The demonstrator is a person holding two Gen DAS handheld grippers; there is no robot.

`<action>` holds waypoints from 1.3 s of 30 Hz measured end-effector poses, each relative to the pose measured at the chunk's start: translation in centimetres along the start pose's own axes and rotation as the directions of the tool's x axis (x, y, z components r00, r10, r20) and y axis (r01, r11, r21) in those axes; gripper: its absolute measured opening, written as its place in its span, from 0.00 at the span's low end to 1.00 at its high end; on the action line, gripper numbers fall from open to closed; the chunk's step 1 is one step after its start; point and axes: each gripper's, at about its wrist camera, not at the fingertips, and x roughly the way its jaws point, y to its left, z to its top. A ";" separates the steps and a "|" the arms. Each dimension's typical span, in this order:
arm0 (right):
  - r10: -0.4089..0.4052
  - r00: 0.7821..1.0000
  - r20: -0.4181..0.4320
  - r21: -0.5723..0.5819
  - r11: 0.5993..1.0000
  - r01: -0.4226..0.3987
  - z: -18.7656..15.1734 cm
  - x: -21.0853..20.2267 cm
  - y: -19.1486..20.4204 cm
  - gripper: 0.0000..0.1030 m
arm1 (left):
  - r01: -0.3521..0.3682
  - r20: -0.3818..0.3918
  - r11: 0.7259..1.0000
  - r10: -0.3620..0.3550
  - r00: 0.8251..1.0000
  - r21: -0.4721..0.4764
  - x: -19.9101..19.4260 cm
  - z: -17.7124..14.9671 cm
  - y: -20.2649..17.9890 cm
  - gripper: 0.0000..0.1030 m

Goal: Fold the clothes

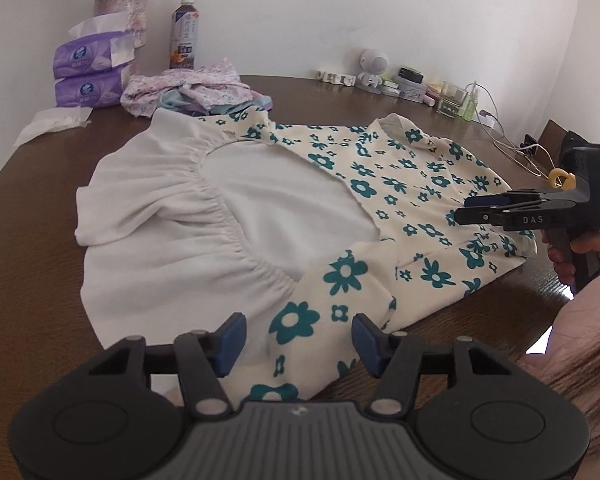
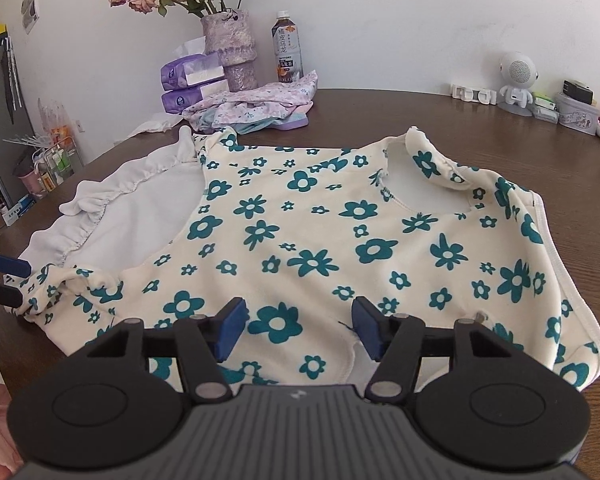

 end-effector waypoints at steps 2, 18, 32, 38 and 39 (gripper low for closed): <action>0.000 1.000 -0.001 -0.017 1.000 0.000 0.0 0.1 0.5 0.59 | 0.019 0.006 0.999 -0.019 1.000 -0.042 0.0 0.0 0.7 0.49; -0.055 0.998 0.008 -0.087 0.995 0.055 -1.1 0.3 2.5 0.65 | -0.026 0.061 0.998 0.030 0.998 -0.058 -1.1 2.4 2.8 0.02; 0.235 0.972 -0.014 -0.174 0.957 -0.233 3.2 2.1 7.5 0.52 | 0.016 0.091 0.987 -0.001 0.996 -0.157 -4.1 0.9 5.7 0.40; 0.388 0.916 -0.105 -0.254 0.880 -0.402 5.9 5.6 12.9 0.52 | 0.054 0.049 0.988 -0.047 0.998 -0.144 -2.8 -0.6 5.3 0.31; 0.397 0.909 -0.123 -0.265 0.870 -0.416 6.2 6.2 13.7 0.52 | 0.045 0.042 0.989 -0.040 0.998 -0.138 -2.4 -0.6 5.3 0.21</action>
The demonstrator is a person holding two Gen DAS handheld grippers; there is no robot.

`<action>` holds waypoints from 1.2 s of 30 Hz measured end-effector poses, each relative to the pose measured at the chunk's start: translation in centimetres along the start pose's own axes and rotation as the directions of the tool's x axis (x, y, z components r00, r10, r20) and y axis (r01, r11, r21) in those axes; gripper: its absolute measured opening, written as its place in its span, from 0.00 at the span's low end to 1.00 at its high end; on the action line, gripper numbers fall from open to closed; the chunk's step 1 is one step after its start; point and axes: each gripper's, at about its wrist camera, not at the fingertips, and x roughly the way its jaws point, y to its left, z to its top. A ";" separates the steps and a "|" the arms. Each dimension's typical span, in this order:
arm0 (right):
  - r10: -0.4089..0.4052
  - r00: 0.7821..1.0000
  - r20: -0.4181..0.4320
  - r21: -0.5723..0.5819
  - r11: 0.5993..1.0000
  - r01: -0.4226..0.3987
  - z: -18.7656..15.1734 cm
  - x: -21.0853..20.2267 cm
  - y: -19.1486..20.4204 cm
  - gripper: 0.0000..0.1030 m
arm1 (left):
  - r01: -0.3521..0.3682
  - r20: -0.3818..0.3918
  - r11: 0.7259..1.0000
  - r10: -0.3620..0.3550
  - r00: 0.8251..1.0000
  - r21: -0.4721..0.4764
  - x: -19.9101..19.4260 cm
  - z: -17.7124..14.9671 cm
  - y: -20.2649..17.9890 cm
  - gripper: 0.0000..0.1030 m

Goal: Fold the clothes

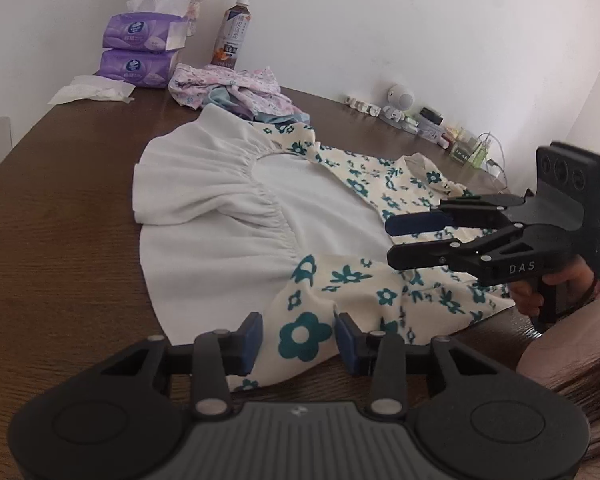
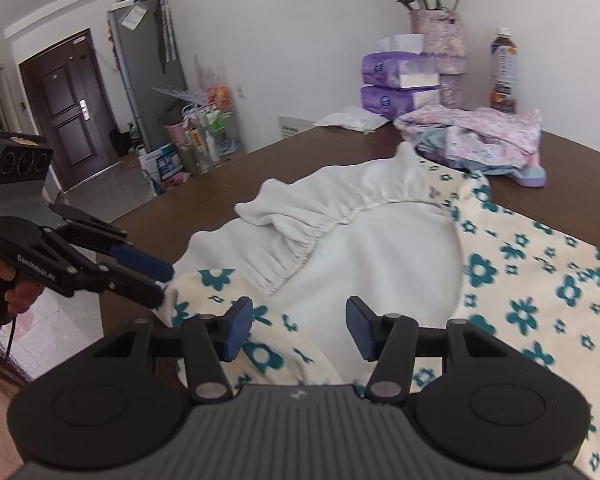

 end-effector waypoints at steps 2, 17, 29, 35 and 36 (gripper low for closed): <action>0.028 0.999 -0.031 -0.021 0.999 -0.029 0.9 1.6 0.6 0.51 | -0.010 0.001 1.000 0.010 1.000 0.013 0.4 0.0 0.3 0.01; 0.045 0.995 -0.090 -0.028 0.998 -0.048 0.9 4.2 0.9 0.01 | -0.104 0.049 0.991 0.100 0.994 0.087 -1.0 0.3 0.7 0.33; -0.003 0.998 -0.070 -0.036 0.999 0.000 0.9 4.4 1.3 0.02 | -0.222 0.016 0.972 0.221 0.975 0.082 0.5 0.7 1.5 0.02; -0.103 0.995 0.020 0.015 0.995 0.102 2.8 1.4 -1.2 0.21 | -0.289 0.136 0.953 0.276 0.951 0.086 -0.6 5.0 2.3 0.55; -0.138 0.990 0.032 0.017 0.990 0.138 3.5 1.2 -1.8 0.25 | -0.288 0.157 0.953 0.271 0.950 0.098 -0.4 6.4 2.1 0.56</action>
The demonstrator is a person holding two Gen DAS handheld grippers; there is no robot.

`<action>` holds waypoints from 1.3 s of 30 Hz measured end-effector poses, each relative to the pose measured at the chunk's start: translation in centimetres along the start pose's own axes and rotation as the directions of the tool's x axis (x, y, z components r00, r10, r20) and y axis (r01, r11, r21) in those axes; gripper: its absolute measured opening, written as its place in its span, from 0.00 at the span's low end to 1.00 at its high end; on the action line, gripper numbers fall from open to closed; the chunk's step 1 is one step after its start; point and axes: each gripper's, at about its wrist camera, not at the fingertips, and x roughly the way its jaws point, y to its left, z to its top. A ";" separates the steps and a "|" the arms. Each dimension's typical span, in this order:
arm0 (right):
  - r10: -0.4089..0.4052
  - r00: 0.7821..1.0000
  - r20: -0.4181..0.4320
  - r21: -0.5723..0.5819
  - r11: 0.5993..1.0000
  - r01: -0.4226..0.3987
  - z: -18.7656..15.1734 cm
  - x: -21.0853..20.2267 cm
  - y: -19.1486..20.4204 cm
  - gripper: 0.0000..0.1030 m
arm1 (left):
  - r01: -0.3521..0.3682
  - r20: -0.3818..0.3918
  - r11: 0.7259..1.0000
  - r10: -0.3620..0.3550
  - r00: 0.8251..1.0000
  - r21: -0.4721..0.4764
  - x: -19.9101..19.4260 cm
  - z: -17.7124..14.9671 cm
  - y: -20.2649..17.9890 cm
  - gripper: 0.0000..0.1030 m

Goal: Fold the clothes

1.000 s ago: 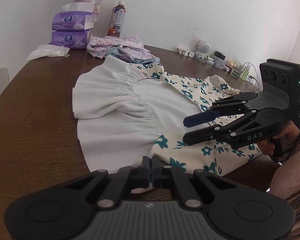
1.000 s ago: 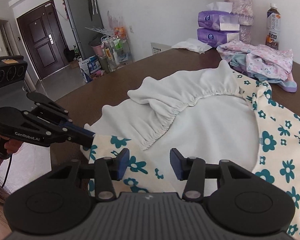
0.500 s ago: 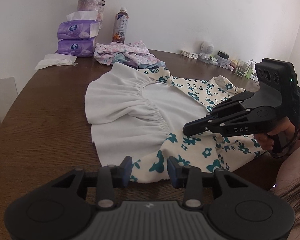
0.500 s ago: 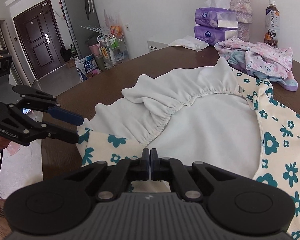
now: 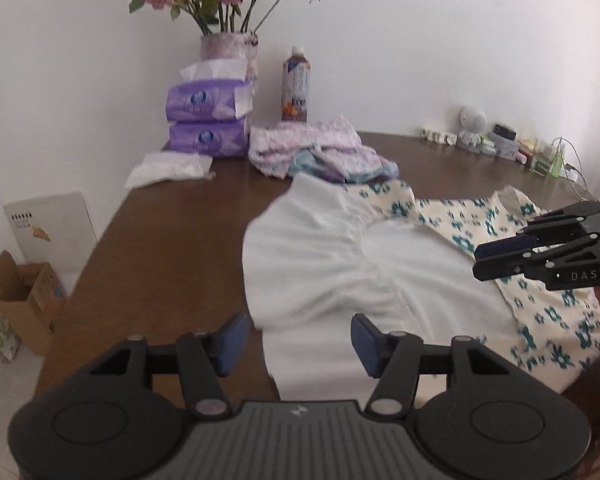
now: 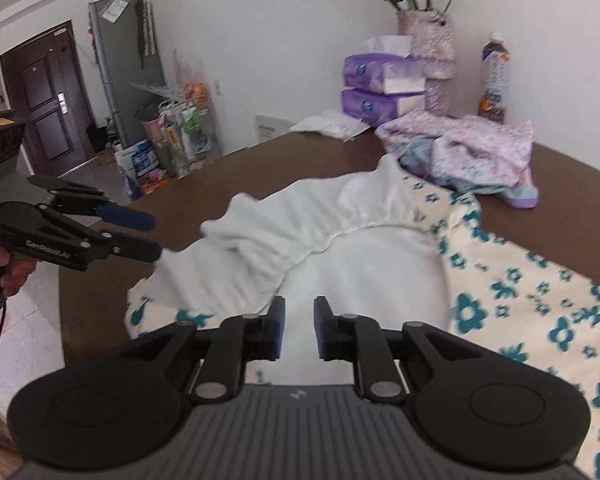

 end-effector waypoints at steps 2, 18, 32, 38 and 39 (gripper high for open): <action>-0.059 0.998 0.007 -0.012 0.998 0.059 1.5 0.4 -1.2 0.28 | 0.033 0.021 0.999 -0.034 0.999 0.026 1.4 2.6 -0.1 0.62; -0.225 0.959 -0.171 -0.192 0.963 0.192 7.1 12.9 -5.6 0.28 | 0.177 -0.096 0.981 -0.169 0.981 0.082 16.7 10.6 -1.5 0.50; -0.192 0.970 -0.147 -0.120 0.977 0.175 7.3 12.4 -7.9 0.00 | 0.230 -0.101 0.963 -0.217 0.971 0.140 18.6 10.6 -1.1 0.57; -0.108 0.992 -0.066 -0.100 0.990 0.101 8.1 9.3 -7.2 0.00 | 0.256 -0.083 0.903 -0.242 0.967 0.344 18.5 10.4 -3.7 0.64; -0.099 0.994 -0.052 -0.107 0.990 0.093 8.2 8.7 -6.9 0.00 | 0.245 -0.079 0.884 -0.233 0.969 0.399 18.5 10.2 -4.4 0.64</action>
